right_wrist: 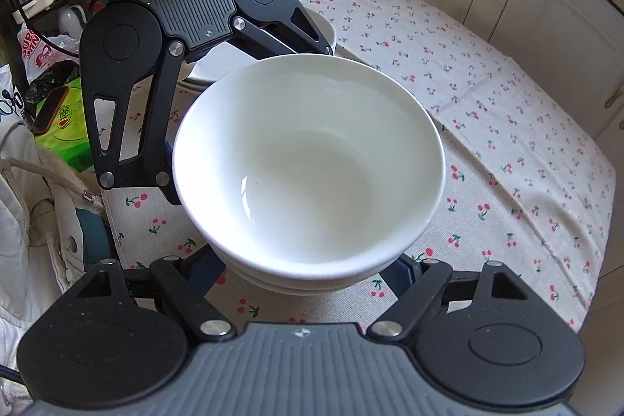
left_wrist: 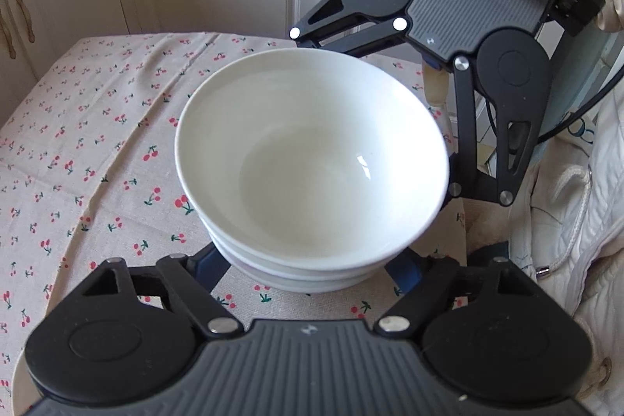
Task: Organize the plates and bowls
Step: 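Lift the three-bowl stack with both tools and carry it over the plate stack, then lower the bowl stack onto the fruit-decal plates and open both tools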
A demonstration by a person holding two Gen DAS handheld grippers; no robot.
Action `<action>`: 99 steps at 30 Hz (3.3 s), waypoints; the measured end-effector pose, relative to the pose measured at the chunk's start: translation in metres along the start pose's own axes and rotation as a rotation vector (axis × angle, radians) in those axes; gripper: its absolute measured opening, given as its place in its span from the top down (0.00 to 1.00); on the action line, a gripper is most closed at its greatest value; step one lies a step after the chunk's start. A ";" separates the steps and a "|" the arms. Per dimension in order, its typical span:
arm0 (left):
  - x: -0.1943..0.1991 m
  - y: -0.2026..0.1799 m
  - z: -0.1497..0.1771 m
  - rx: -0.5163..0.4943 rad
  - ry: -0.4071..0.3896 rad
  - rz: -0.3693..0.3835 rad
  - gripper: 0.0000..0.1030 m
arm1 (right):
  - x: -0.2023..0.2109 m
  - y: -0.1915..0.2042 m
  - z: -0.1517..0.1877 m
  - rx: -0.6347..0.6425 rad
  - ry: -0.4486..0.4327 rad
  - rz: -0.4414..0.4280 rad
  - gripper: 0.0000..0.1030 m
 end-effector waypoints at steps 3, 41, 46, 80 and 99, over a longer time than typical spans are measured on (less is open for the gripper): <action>0.012 0.000 -0.001 -0.004 -0.019 -0.022 0.19 | 0.007 0.001 -0.008 0.019 -0.002 0.015 0.15; 0.122 0.069 0.103 0.226 -0.081 -0.295 0.19 | -0.059 0.045 -0.167 0.369 -0.038 -0.047 0.15; 0.120 0.075 0.106 0.235 -0.076 -0.285 0.19 | -0.069 0.042 -0.168 0.361 -0.019 -0.048 0.15; 0.118 0.081 0.113 0.272 -0.086 -0.296 0.12 | -0.090 0.026 -0.166 0.277 -0.005 -0.070 0.13; 0.157 0.036 0.119 0.349 -0.238 -0.534 0.01 | -0.048 0.033 -0.149 0.131 -0.073 0.099 0.00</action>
Point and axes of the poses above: each gripper's, at about its wrist camera, not at the fingertips, and x roughly against the way its jaws point, y to its left, z to its underside, the point moved 8 cm from there along -x, roughly the way its jaws point, and after that the axes turned 4 degrees about x, right-handed, at the moved point
